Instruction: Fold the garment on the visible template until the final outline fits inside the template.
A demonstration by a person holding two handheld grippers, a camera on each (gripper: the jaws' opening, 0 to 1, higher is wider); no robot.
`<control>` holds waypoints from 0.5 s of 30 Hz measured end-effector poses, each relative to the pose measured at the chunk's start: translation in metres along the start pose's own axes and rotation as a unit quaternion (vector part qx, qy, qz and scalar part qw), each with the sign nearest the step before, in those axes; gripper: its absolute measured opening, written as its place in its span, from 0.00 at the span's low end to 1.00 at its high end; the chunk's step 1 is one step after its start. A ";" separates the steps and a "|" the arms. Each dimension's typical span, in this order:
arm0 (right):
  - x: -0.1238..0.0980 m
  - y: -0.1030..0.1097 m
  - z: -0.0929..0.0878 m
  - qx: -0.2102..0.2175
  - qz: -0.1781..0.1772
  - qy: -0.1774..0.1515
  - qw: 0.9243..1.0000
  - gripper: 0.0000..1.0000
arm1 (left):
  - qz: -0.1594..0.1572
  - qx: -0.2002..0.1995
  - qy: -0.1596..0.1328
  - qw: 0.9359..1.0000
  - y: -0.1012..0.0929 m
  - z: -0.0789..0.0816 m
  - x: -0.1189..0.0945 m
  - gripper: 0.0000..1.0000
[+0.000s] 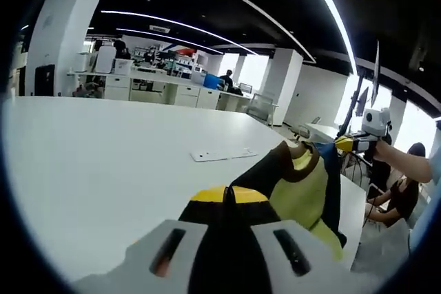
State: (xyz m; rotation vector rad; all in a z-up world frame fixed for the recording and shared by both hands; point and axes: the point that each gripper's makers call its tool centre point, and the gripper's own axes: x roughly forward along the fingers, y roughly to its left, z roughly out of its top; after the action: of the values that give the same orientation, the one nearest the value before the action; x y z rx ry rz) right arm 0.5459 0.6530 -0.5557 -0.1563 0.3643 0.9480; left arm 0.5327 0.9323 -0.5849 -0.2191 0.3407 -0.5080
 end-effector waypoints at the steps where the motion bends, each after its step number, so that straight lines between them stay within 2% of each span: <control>1: 0.003 -0.004 0.001 0.004 0.001 -0.002 1.000 0.00 | 0.000 0.001 -0.001 1.000 0.001 0.001 0.002 0.00; 6: 0.018 -0.023 -0.010 0.014 0.001 0.010 1.000 0.00 | 0.001 -0.002 0.004 1.000 0.011 -0.003 0.020 0.00; 8: 0.026 -0.033 -0.016 0.029 0.000 0.015 0.999 0.00 | 0.003 -0.005 0.010 1.000 0.017 -0.007 0.030 0.00; 15: 0.055 -0.060 -0.040 0.037 -0.008 0.046 0.998 0.00 | 0.009 -0.029 0.033 0.999 0.038 -0.024 0.065 0.00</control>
State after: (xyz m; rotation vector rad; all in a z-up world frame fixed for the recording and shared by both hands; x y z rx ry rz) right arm 0.6143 0.6486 -0.6147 -0.1351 0.4822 0.9126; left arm 0.5941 0.9289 -0.6350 -0.2562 0.4212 -0.4890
